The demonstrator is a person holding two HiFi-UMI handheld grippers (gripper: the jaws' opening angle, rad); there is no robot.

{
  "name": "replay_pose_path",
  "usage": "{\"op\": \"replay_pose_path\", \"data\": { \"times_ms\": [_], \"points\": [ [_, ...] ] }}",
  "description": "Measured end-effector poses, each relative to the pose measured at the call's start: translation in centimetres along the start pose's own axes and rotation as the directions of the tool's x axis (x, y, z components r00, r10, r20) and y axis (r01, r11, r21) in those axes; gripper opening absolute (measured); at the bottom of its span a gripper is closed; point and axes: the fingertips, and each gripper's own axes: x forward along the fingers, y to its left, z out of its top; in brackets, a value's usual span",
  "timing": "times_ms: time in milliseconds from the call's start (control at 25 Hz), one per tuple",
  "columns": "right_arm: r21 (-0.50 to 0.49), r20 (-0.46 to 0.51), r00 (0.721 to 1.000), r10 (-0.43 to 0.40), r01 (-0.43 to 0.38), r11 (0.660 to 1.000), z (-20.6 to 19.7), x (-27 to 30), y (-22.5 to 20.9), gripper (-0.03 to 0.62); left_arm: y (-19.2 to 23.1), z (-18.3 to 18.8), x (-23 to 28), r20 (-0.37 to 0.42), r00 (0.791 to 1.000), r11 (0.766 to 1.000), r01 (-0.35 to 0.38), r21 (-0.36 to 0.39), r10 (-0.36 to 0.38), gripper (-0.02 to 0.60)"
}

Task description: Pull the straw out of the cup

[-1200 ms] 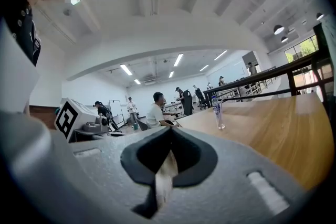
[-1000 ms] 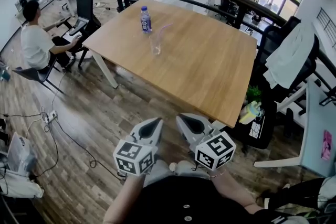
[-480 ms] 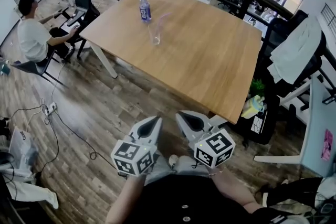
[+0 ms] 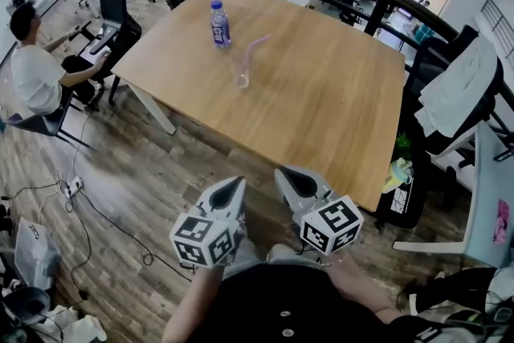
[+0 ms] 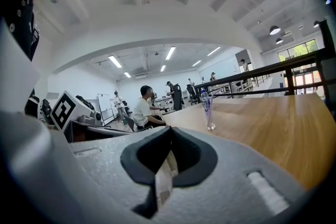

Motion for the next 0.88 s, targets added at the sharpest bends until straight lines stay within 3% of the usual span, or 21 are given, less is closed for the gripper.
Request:
{"op": "replay_pose_path", "data": {
  "times_ms": [400,600,880],
  "points": [
    [-0.004,0.039,0.997,-0.072,0.072,0.997,4.7,11.5,-1.6,-0.002,9.5,7.6,4.2,-0.017,0.996,0.995,0.093,0.036,-0.093,0.014],
    [0.006,0.045,0.993,-0.108,0.108,0.994,5.2,15.0,-1.5,0.000,12.9,9.3,5.1,-0.029,0.991,0.990,0.133,0.047,-0.132,0.014],
    [0.009,0.007,0.987,-0.160,0.160,0.987,4.7,16.2,-2.7,-0.002,14.1,8.7,6.2,-0.058,0.983,0.984,0.177,-0.001,-0.176,0.014]
  ]
}}
